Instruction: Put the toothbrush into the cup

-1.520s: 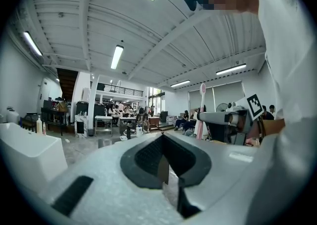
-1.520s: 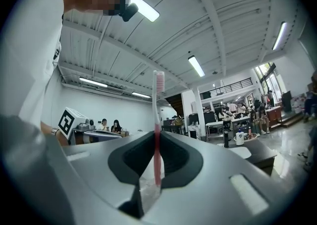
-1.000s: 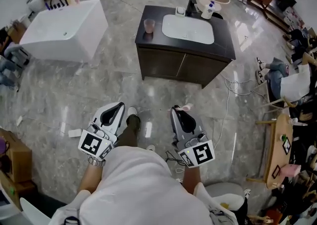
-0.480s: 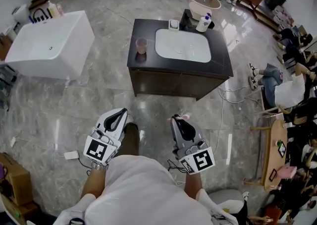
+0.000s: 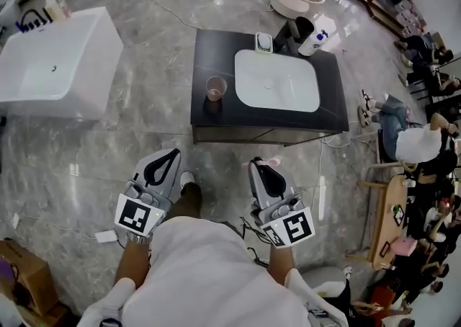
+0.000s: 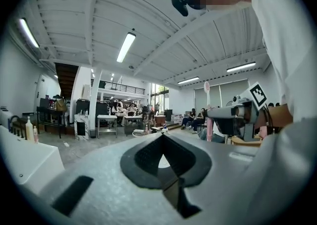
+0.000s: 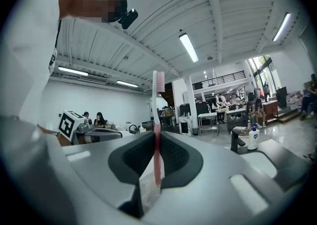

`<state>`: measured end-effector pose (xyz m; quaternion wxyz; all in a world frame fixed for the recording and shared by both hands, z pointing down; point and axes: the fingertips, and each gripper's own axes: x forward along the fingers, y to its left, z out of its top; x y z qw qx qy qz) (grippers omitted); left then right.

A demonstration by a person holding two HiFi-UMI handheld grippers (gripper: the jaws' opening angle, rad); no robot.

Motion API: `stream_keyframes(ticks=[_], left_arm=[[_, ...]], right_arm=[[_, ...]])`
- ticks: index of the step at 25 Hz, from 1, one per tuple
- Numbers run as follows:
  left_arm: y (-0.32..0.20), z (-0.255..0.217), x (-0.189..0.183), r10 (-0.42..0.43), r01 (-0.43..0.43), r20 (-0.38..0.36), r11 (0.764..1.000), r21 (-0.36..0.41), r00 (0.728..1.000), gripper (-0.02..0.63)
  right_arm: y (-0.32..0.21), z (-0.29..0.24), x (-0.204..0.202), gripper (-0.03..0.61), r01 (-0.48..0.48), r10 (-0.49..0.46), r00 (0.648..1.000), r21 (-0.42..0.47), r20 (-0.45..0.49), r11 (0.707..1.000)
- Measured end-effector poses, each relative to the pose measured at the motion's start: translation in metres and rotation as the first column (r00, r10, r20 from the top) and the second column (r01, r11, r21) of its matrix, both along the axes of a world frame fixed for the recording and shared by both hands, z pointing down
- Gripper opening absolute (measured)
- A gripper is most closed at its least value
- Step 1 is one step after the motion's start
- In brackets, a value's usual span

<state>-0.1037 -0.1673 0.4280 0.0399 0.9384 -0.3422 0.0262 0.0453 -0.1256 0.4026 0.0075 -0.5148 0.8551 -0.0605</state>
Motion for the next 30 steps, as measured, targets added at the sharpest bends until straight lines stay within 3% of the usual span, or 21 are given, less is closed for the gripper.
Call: stream_keyframes(ticks=[10,24,30], left_arm=[[-0.076,-0.001,0.008,0.03,-0.031,-0.041,0.999,-0.015,0.999,-0.002],[-0.095,-0.002,0.042,-0.036,0.035,-0.052,0.999,-0.019,0.998,-0.002],[-0.111,0.0,0.043,-0.045,0.045,-0.018,0.999,-0.009,0.999,-0.002]], right_arm=[[-0.088,0.0,-0.005,0.041,-0.003,0.002,0.999,-0.022,-0.037,1.0],[-0.147,0.011,0.026,0.041,0.073,-0.075,0.994,-0.031,-0.079,0.997],[-0.163,0.026,0.029,0.041,0.085,-0.092,0.988,-0.06,-0.121,0.995]])
